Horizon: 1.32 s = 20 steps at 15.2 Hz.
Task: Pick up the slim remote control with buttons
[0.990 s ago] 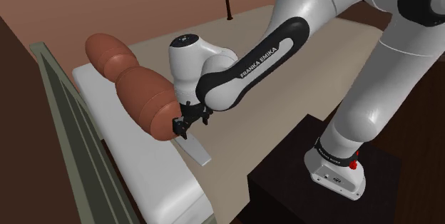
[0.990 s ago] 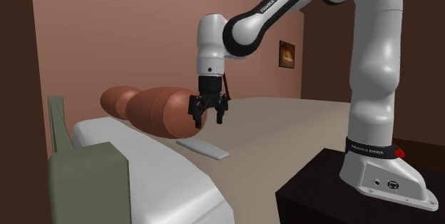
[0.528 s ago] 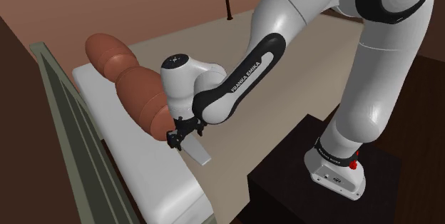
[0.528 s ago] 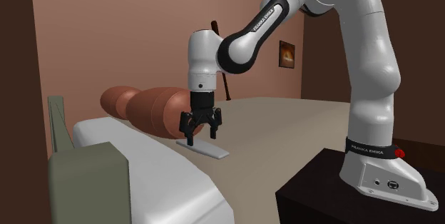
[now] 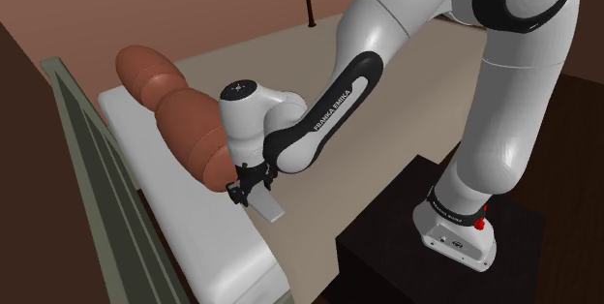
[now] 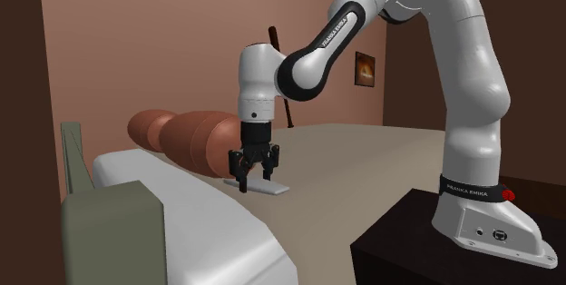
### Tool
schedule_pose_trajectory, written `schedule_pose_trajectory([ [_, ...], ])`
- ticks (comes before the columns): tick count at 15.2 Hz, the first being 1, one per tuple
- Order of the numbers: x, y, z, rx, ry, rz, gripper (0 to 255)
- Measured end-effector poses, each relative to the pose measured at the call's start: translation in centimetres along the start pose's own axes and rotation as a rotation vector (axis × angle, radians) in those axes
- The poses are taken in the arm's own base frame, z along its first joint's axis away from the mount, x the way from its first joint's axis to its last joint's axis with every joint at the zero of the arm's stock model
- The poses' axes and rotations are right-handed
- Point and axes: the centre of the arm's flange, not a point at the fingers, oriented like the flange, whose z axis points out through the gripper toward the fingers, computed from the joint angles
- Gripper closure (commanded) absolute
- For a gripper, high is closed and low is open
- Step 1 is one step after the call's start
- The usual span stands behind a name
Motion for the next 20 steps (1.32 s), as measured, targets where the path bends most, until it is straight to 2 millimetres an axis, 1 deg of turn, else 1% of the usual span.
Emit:
schedule_pose_trajectory([
  [7,0.1,0.0,0.0,-0.002,0.000,-0.003,255],
  [10,0.2,0.2,-0.6,-0.006,-0.009,0.003,255],
  [12,0.1,0.3,-1.4,-0.008,-0.012,0.003,255],
  [20,0.1,0.3,-5.5,-0.008,-0.013,0.003,255],
])
